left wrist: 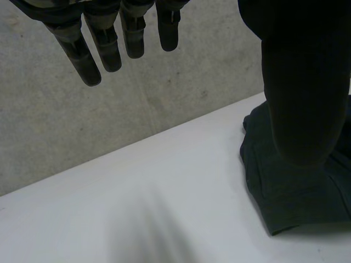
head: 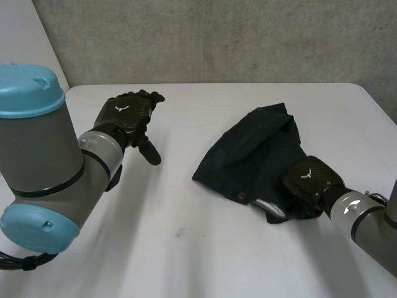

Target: Fold the shorts.

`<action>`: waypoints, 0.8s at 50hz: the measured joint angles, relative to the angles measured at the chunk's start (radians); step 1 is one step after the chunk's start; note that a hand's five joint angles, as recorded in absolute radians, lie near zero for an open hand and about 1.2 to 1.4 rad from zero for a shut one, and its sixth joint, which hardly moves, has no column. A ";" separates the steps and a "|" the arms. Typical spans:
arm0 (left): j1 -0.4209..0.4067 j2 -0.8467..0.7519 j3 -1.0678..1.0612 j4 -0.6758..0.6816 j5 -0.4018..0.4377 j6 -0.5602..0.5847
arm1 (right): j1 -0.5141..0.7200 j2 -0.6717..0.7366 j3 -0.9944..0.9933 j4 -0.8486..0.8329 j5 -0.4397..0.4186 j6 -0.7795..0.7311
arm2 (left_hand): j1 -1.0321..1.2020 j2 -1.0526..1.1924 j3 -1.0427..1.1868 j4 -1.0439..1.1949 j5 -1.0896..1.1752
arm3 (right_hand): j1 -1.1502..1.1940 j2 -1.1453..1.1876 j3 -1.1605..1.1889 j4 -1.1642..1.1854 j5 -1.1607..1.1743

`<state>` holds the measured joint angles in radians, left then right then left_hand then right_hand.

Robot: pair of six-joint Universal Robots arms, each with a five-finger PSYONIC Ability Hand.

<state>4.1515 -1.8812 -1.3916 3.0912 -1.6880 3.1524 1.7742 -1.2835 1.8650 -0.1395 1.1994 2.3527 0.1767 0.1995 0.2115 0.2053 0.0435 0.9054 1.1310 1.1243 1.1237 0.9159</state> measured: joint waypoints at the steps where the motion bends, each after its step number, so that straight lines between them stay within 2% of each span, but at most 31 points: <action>1: 0.001 0.001 0.001 0.000 0.000 0.000 | 0.005 0.004 -0.004 -0.013 0.000 0.013 | 0.000 0.000 0.000 0.000 0.000 | 0.055 0.035 0.041 0.047 0.049; 8: 0.024 0.010 0.010 0.001 -0.001 0.001 | 0.083 0.017 -0.071 -0.063 0.012 0.109 | 0.000 0.000 0.000 0.000 0.000 | 0.056 0.036 0.062 0.063 0.053; 9: 0.032 0.014 0.011 0.001 -0.001 0.001 | 0.153 0.021 -0.133 -0.069 0.033 0.160 | 0.000 0.000 0.000 0.000 0.000 | 0.056 0.036 0.063 0.063 0.053; 14: 0.077 0.045 0.018 0.001 -0.001 0.002 | 0.318 0.037 -0.309 -0.067 0.121 0.258 | 0.000 0.000 0.000 0.000 0.000 | 0.056 0.036 0.063 0.064 0.068; 15: 0.077 0.045 0.018 0.001 -0.001 0.002 | 0.318 0.037 -0.309 -0.067 0.121 0.258 | 0.000 0.000 0.000 0.000 0.000 | 0.056 0.036 0.063 0.064 0.068; 20: 0.132 0.098 0.034 0.001 -0.002 0.002 | 0.488 0.100 -0.552 -0.056 0.214 0.337 | 0.000 0.000 0.000 0.000 0.000 | 0.056 0.036 0.064 0.064 0.069; 22: 0.136 0.103 0.036 0.001 -0.002 0.002 | 0.498 0.105 -0.569 -0.056 0.219 0.340 | 0.000 0.000 0.000 0.000 0.000 | 0.056 0.036 0.064 0.064 0.069; 24: 0.181 0.143 0.047 0.001 -0.001 0.001 | 0.551 0.139 -0.702 -0.054 0.254 0.365 | 0.000 0.000 0.000 0.000 0.000 | 0.066 0.036 0.064 0.067 0.069; 26: 0.181 0.143 0.047 0.001 -0.001 0.001 | 0.551 0.139 -0.702 -0.054 0.254 0.365 | 0.000 0.000 0.000 0.000 0.000 | 0.066 0.036 0.064 0.067 0.069; 27: 0.218 0.172 0.053 0.001 0.000 -0.001 | 0.569 0.152 -0.778 -0.055 0.274 0.382 | 0.000 0.000 0.000 0.000 0.000 | 0.066 0.036 0.064 0.068 0.069; 31: 0.276 0.213 0.058 0.001 0.004 -0.004 | 0.572 0.154 -0.937 -0.057 0.339 0.476 | 0.000 0.000 0.000 0.000 0.000 | 0.066 0.036 0.064 0.068 0.069; 40: 0.316 0.239 0.077 0.001 0.008 -0.006 | 0.457 0.090 -1.006 -0.058 0.494 0.609 | 0.000 0.000 0.000 0.000 0.000 | 0.066 0.036 0.064 0.068 0.069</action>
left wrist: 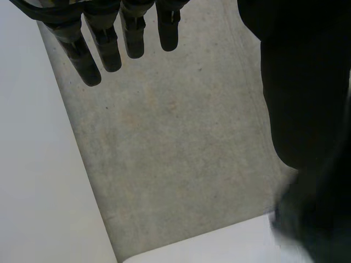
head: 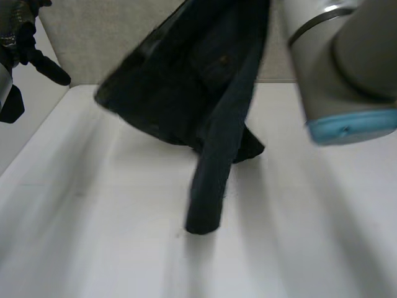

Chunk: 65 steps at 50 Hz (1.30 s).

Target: Fold the shorts.

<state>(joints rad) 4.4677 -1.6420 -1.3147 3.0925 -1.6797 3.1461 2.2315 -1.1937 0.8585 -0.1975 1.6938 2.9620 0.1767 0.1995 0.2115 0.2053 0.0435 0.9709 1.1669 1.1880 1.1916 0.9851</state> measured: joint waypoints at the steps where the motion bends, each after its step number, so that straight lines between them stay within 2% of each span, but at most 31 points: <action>1: 0.000 0.000 0.003 0.000 0.000 0.000 | -0.041 -0.016 0.011 0.005 0.040 0.004 | 0.000 0.000 0.000 0.000 0.000 | 0.000 0.000 0.000 0.000 0.000; 5: -0.004 -0.002 0.004 0.000 0.000 -0.001 | -0.150 -0.035 0.072 0.032 0.105 -0.023 | 0.000 0.000 0.000 0.000 0.000 | 0.000 0.000 0.000 0.000 0.000; 8: -0.007 -0.003 0.001 0.000 0.001 0.000 | -0.213 -0.031 0.132 0.057 0.116 -0.045 | 0.000 0.000 0.000 0.000 0.000 | 0.000 0.000 0.000 0.000 0.000; 10: -0.011 -0.007 -0.004 0.000 0.001 0.001 | -0.301 -0.015 0.237 0.090 0.118 -0.068 | 0.000 0.000 0.000 0.000 0.000 | 0.000 0.000 0.000 0.000 0.000; 11: -0.011 -0.007 -0.004 0.000 0.001 0.001 | -0.301 -0.015 0.237 0.090 0.118 -0.068 | 0.000 0.000 0.000 0.000 0.000 | 0.000 0.000 0.000 0.000 0.000; 17: -0.034 -0.039 -0.024 0.000 0.002 0.006 | -0.473 0.032 0.517 0.124 0.079 -0.082 | 0.000 0.000 0.000 0.000 0.000 | 0.000 0.000 0.000 0.000 0.000; 23: -0.093 -0.103 -0.033 -0.011 0.001 0.009 | -0.537 0.052 0.656 0.127 0.017 -0.083 | 0.000 0.000 0.000 0.000 0.000 | -0.002 -0.003 -0.015 -0.020 -0.002; 24: -0.099 -0.108 -0.034 -0.012 0.001 0.009 | -0.548 0.053 0.688 0.127 -0.008 -0.084 | 0.000 0.000 0.000 0.000 0.000 | -0.069 -0.100 -0.101 -0.104 -0.078; 26: -0.099 -0.108 -0.034 -0.012 0.001 0.009 | -0.548 0.053 0.688 0.127 -0.008 -0.084 | 0.000 0.000 0.000 0.000 0.000 | -0.069 -0.100 -0.101 -0.104 -0.078; 27: -0.140 -0.135 -0.037 -0.024 -0.001 0.010 | -0.555 0.051 0.714 0.127 -0.034 -0.087 | 0.000 0.000 0.000 0.000 0.000 | -0.363 -0.438 -0.453 -0.456 -0.416; 28: -0.160 -0.145 -0.038 -0.030 -0.001 0.010 | -0.560 0.041 0.737 0.128 -0.071 -0.094 | 0.000 0.000 0.000 0.000 0.000 | -0.476 -0.595 -0.610 -0.606 -0.572; 29: -0.181 -0.153 -0.040 -0.038 -0.001 0.011 | -0.562 0.031 0.746 0.129 -0.091 -0.102 | 0.000 0.000 0.000 0.000 0.000 | -0.503 -0.630 -0.646 -0.641 -0.610; 30: -0.202 -0.159 -0.041 -0.045 -0.001 0.010 | -0.562 0.021 0.751 0.131 -0.105 -0.110 | 0.000 0.000 0.000 0.000 0.000 | -0.644 -0.794 -0.812 -0.816 -0.792; 32: -0.247 -0.171 -0.044 -0.061 -0.001 0.010 | -0.563 -0.006 0.760 0.136 -0.134 -0.133 | 0.000 0.000 0.000 0.000 0.000 | -0.723 -0.886 -0.911 -0.914 -0.891; 36: -0.333 -0.197 -0.047 -0.081 -0.004 0.009 | -0.567 -0.061 0.773 0.142 -0.174 -0.200 | 0.002 0.000 0.000 0.000 0.000 | -0.752 -0.906 -0.953 -0.940 -0.919; 41: -0.424 -0.245 -0.048 -0.088 -0.011 0.008 | -0.572 -0.136 0.804 0.147 -0.271 -0.359 | 0.002 0.000 0.000 0.000 0.000 | -0.751 -0.905 -0.948 -0.938 -0.915; 42: -0.443 -0.263 -0.050 -0.088 -0.013 0.008 | -0.572 -0.150 0.816 0.152 -0.324 -0.421 | 0.002 0.000 0.000 0.000 0.000 | -0.750 -0.904 -0.946 -0.937 -0.915; 45: -0.457 -0.281 -0.055 -0.087 -0.014 0.008 | -0.571 -0.157 0.825 0.159 -0.372 -0.469 | 0.003 0.000 0.000 0.000 0.000 | -0.750 -0.904 -0.946 -0.937 -0.915; 47: -0.468 -0.300 -0.068 -0.086 -0.015 0.008 | -0.564 -0.157 0.829 0.176 -0.462 -0.532 | 0.004 0.001 0.000 0.000 0.000 | -0.748 -0.903 -0.930 -0.937 -0.894; 50: -0.482 -0.311 -0.089 -0.081 -0.013 0.008 | -0.552 -0.120 0.809 0.176 -0.509 -0.531 | 0.058 0.032 0.023 0.028 0.020 | -0.704 -0.863 -0.872 -0.885 -0.845; 56: -0.533 -0.333 -0.120 -0.066 -0.011 0.008 | -0.519 -0.002 0.739 0.130 -0.520 -0.484 | 0.084 0.058 0.044 0.056 0.044 | -0.486 -0.601 -0.622 -0.638 -0.621; 57: -0.552 -0.343 -0.125 -0.061 -0.011 0.008 | -0.510 0.030 0.717 0.113 -0.514 -0.473 | 0.084 0.058 0.044 0.056 0.044 | -0.357 -0.462 -0.488 -0.492 -0.478; 58: -0.560 -0.347 -0.127 -0.060 -0.011 0.008 | -0.504 0.054 0.700 0.100 -0.507 -0.466 | 0.084 0.058 0.044 0.057 0.044 | -0.357 -0.462 -0.488 -0.492 -0.478; 59: -0.575 -0.355 -0.129 -0.057 -0.011 0.008 | -0.498 0.086 0.672 0.081 -0.498 -0.458 | 0.084 0.058 0.044 0.057 0.044 | -0.191 -0.252 -0.279 -0.283 -0.273; 65: -0.635 -0.390 -0.131 -0.054 -0.015 0.008 | -0.490 0.188 0.558 0.052 -0.491 -0.443 | 0.084 0.058 0.044 0.057 0.043 | -0.047 -0.082 -0.098 -0.098 -0.098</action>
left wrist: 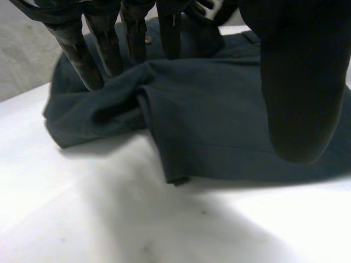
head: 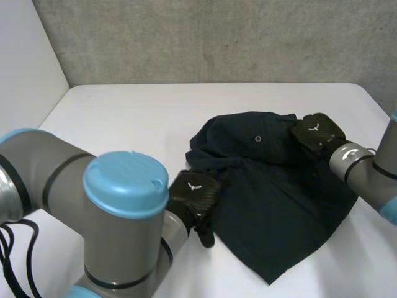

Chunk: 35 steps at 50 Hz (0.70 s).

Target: Fold the shorts.

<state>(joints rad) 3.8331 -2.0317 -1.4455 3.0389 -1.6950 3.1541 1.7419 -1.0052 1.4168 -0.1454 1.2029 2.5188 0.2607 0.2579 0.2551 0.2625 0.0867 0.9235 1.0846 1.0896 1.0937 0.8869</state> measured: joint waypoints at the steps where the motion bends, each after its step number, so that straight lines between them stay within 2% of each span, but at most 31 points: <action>1: -0.006 -0.004 0.000 0.000 0.000 0.000 | 0.000 0.020 -0.026 0.001 -0.002 0.001 | 0.000 0.000 0.000 0.000 0.000 | 0.014 0.018 0.016 0.018 0.018; 11: -0.018 -0.020 -0.006 -0.001 -0.001 0.000 | 0.002 0.290 -0.402 0.012 0.008 0.006 | 0.000 0.000 0.000 -0.001 -0.001 | 0.040 0.043 0.049 0.048 0.057; 13: -0.018 -0.024 -0.007 -0.001 0.000 0.000 | 0.004 0.341 -0.483 -0.001 0.028 0.007 | 0.000 0.000 0.000 -0.001 -0.001 | -0.048 -0.063 -0.056 -0.060 -0.027; 15: -0.017 -0.030 -0.008 0.000 0.002 0.000 | 0.007 0.378 -0.546 -0.025 0.056 0.009 | -0.003 -0.001 -0.001 -0.002 -0.003 | -0.289 -0.340 -0.342 -0.345 -0.300; 17: -0.018 -0.034 -0.007 0.001 0.003 0.000 | 0.008 0.388 -0.567 -0.044 0.076 0.013 | -0.003 -0.001 -0.002 -0.002 -0.003 | -0.349 -0.425 -0.411 -0.415 -0.371; 19: -0.020 -0.041 -0.006 0.001 0.006 0.000 | 0.011 0.376 -0.568 -0.078 0.118 0.029 | -0.003 -0.001 -0.002 -0.002 -0.003 | -0.638 -0.752 -0.754 -0.760 -0.731; 21: -0.022 -0.044 -0.005 0.002 0.006 0.000 | 0.012 0.363 -0.558 -0.087 0.129 0.036 | -0.003 -0.001 -0.002 -0.002 -0.003 | -0.684 -0.808 -0.812 -0.817 -0.791; 24: -0.037 -0.061 0.005 0.003 0.009 0.000 | 0.008 0.251 -0.445 -0.109 0.153 0.082 | -0.003 -0.001 -0.002 -0.002 -0.003 | -0.715 -0.849 -0.864 -0.851 -0.828; 26: -0.043 -0.067 0.010 0.004 0.009 0.000 | 0.000 0.196 -0.385 -0.106 0.137 0.096 | -0.003 -0.001 -0.002 -0.002 -0.003 | -0.715 -0.849 -0.864 -0.851 -0.828; 30: -0.057 -0.081 0.023 0.009 0.010 0.000 | -0.077 0.049 -0.216 -0.043 0.006 0.086 | -0.003 -0.001 -0.002 -0.002 -0.003 | -0.714 -0.849 -0.863 -0.851 -0.828; 31: -0.057 -0.081 0.023 0.009 0.010 0.000 | -0.077 0.049 -0.216 -0.043 0.006 0.086 | -0.003 -0.001 -0.002 -0.002 -0.003 | -0.714 -0.849 -0.863 -0.851 -0.828; 34: -0.060 -0.086 0.030 0.019 0.009 0.000 | -0.199 -0.027 -0.120 0.071 -0.143 -0.017 | -0.003 -0.001 -0.002 -0.002 -0.003 | -0.705 -0.841 -0.831 -0.843 -0.796; 35: -0.060 -0.087 0.030 0.020 0.009 0.000 | -0.208 -0.030 -0.115 0.080 -0.151 -0.028 | -0.003 -0.001 -0.002 -0.002 -0.003 | -0.698 -0.832 -0.821 -0.834 -0.787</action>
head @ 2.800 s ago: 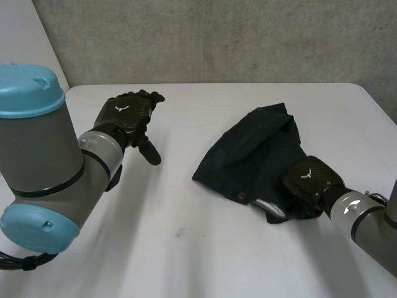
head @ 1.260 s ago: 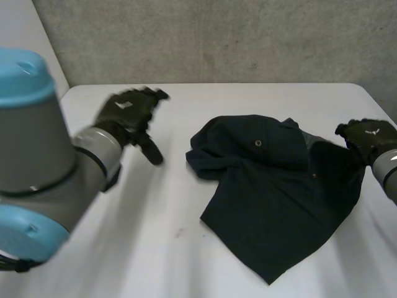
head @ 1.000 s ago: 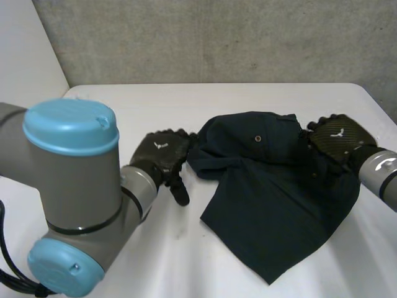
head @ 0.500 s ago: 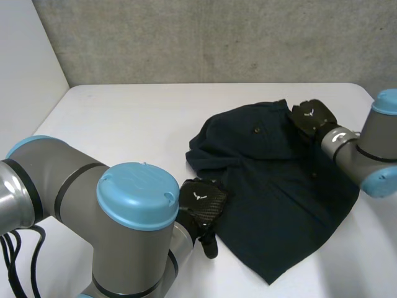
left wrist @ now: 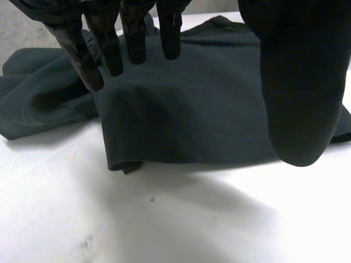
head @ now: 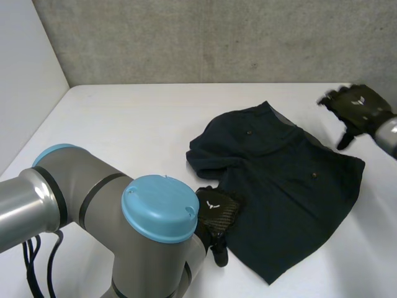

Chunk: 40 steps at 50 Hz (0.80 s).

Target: Fold the shorts.

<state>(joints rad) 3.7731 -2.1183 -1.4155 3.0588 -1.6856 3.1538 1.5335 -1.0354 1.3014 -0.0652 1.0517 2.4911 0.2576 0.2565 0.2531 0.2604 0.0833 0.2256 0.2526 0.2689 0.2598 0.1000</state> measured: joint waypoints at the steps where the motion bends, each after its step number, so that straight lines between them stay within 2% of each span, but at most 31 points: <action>1: 0.001 0.000 0.001 0.003 0.000 0.000 | -0.033 -0.010 0.015 0.031 -0.027 -0.042 | 0.000 0.000 0.000 0.000 0.000 | 0.024 0.038 0.029 0.031 0.024; 3: 0.003 0.000 0.003 0.008 0.000 0.000 | -0.115 -0.021 0.043 0.108 -0.081 -0.169 | 0.000 0.000 0.000 0.000 0.000 | 0.094 0.115 0.108 0.112 0.090; 7: 0.007 0.002 0.004 0.012 0.000 0.000 | -0.205 -0.003 0.070 0.184 -0.127 -0.356 | 0.000 0.000 0.000 -0.001 0.000 | 0.121 0.135 0.140 0.148 0.120; 9: 0.008 0.002 0.004 0.012 0.000 0.000 | -0.212 0.001 0.072 0.189 -0.131 -0.374 | 0.000 0.000 0.000 -0.002 0.000 | 0.121 0.135 0.141 0.150 0.121; 10: 0.009 0.003 0.003 0.013 0.000 0.000 | -0.246 0.030 0.081 0.204 -0.164 -0.451 | 0.000 0.000 0.000 -0.002 0.000 | 0.133 0.136 0.154 0.164 0.133; 13: 0.010 0.004 0.002 0.013 0.000 -0.001 | -0.274 0.069 0.085 0.206 -0.214 -0.505 | 0.000 -0.004 -0.001 -0.006 -0.010 | 0.148 0.138 0.170 0.182 0.150; 20: 0.011 0.008 -0.006 0.012 -0.001 -0.002 | -0.299 0.142 0.083 0.168 -0.300 -0.526 | 0.000 -0.009 -0.001 -0.009 -0.013 | 0.224 0.275 0.257 0.267 0.230; 33: 0.017 0.009 -0.010 0.012 -0.002 -0.002 | -0.294 0.201 0.078 0.019 -0.337 -0.509 | 0.000 -0.009 -0.001 -0.009 -0.013 | 0.275 0.331 0.322 0.327 0.289; 40: 0.018 0.008 -0.011 0.012 -0.001 -0.002 | -0.290 0.238 0.057 -0.007 -0.348 -0.509 | 0.000 -0.009 -0.001 -0.009 -0.013 | 0.275 0.331 0.322 0.327 0.289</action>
<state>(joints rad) 3.7912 -2.1100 -1.4264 3.0710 -1.6869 3.1523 1.2431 -0.7977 1.3580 -0.0727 0.7036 1.9823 0.2574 0.2478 0.2522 0.2514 0.0703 0.5007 0.5833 0.5904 0.5873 0.3892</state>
